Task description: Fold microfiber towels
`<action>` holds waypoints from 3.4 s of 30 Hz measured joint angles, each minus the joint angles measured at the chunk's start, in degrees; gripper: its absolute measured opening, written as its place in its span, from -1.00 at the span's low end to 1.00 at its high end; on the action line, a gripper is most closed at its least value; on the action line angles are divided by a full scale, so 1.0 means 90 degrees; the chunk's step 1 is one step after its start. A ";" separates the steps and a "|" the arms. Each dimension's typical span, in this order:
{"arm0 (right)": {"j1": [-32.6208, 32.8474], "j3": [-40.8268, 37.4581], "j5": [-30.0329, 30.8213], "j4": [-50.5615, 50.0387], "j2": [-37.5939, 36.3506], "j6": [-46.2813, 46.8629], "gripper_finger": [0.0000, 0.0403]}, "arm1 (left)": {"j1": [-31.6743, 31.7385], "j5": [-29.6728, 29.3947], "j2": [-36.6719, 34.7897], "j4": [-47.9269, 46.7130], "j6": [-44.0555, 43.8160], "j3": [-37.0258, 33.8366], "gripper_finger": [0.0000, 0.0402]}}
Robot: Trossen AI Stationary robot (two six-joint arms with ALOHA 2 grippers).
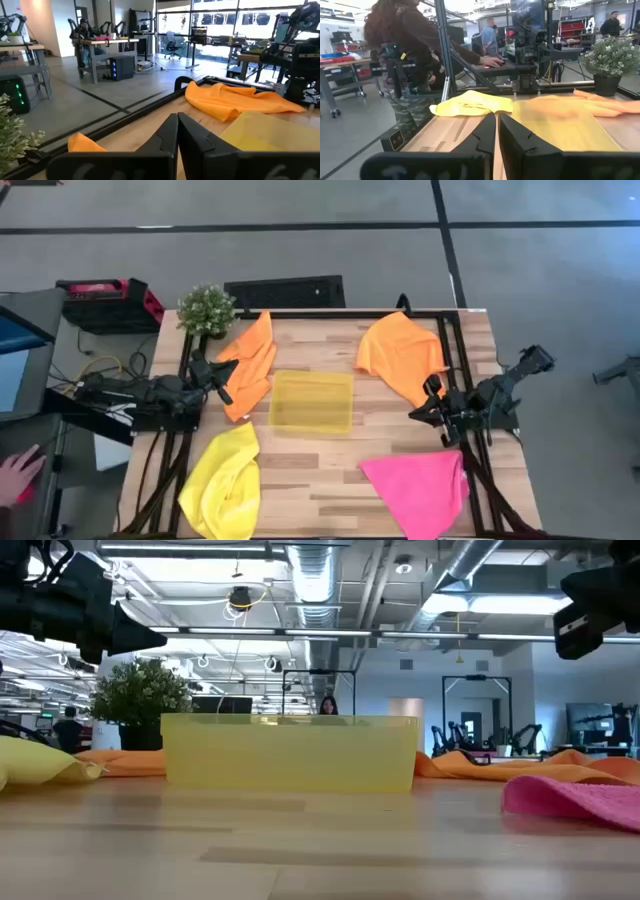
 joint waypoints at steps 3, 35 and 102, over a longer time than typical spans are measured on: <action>-0.0001 0.0001 0.0002 0.0000 0.0000 0.0000 -0.78 | -0.0001 0.0001 -0.0001 0.0002 0.0001 -0.0001 -1.00; 0.0000 0.0002 0.0001 0.0000 0.0000 -0.0001 -0.78 | -0.0002 0.0000 0.0000 0.0002 0.0000 0.0000 -1.00; -0.0951 0.2572 0.2432 -0.1383 0.0761 -0.0401 -0.97 | 0.0003 -0.0529 0.4458 -0.1098 0.0580 0.4252 -1.00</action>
